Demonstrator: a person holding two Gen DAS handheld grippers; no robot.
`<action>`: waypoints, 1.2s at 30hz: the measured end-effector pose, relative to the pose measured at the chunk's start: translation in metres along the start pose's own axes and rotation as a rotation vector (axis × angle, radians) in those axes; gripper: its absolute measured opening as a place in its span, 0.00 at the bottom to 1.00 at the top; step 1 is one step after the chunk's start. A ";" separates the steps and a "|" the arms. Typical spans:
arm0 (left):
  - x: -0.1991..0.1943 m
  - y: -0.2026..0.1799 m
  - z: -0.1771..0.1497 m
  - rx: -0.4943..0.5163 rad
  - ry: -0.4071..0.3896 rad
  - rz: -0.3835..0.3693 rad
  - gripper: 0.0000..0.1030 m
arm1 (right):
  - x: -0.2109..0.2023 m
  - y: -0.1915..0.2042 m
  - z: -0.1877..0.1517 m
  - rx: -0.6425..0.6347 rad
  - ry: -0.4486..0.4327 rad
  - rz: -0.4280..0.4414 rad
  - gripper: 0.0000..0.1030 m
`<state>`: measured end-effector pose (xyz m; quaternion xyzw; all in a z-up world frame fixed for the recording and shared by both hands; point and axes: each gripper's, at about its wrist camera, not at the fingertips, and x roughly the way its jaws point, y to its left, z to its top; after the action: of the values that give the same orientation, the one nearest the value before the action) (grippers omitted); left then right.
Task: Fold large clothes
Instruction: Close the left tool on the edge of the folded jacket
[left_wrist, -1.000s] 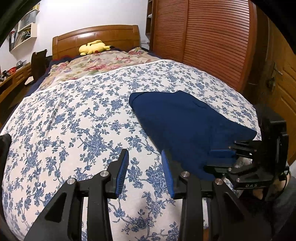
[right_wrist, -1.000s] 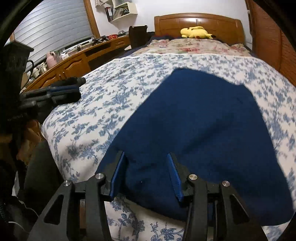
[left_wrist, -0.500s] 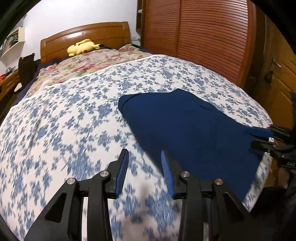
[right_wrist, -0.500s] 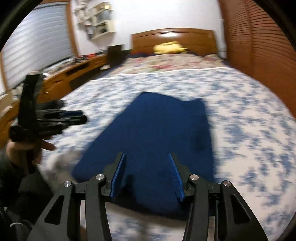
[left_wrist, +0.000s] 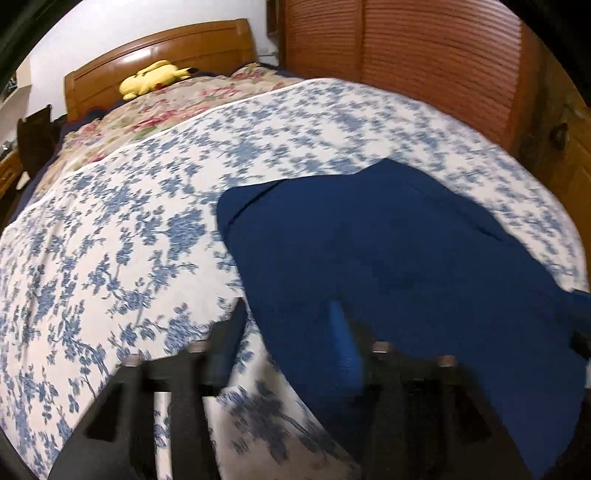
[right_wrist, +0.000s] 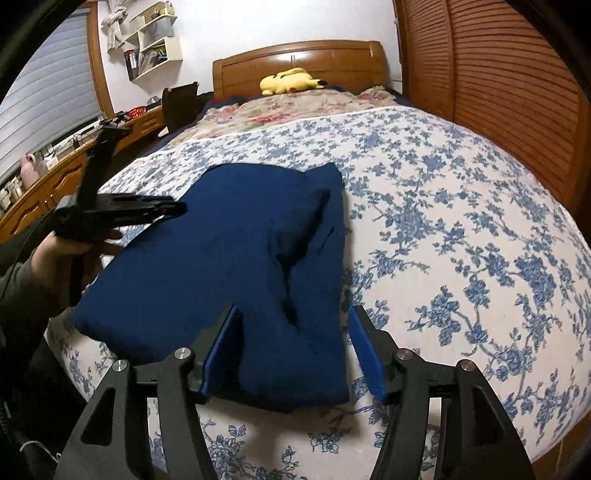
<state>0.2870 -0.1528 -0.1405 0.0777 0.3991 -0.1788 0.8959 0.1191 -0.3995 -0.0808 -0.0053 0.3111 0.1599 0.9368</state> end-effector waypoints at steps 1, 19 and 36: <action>0.007 0.003 0.002 -0.006 0.006 0.006 0.60 | 0.002 0.002 0.000 -0.003 0.006 0.001 0.62; 0.034 0.039 0.051 -0.058 -0.028 0.018 0.76 | -0.010 -0.007 -0.021 0.076 -0.002 0.011 0.64; 0.048 0.038 0.052 -0.048 -0.012 0.000 0.63 | 0.012 -0.006 -0.022 0.141 0.028 0.090 0.70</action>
<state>0.3668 -0.1444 -0.1415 0.0551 0.3981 -0.1695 0.8999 0.1170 -0.4038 -0.1060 0.0726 0.3345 0.1797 0.9222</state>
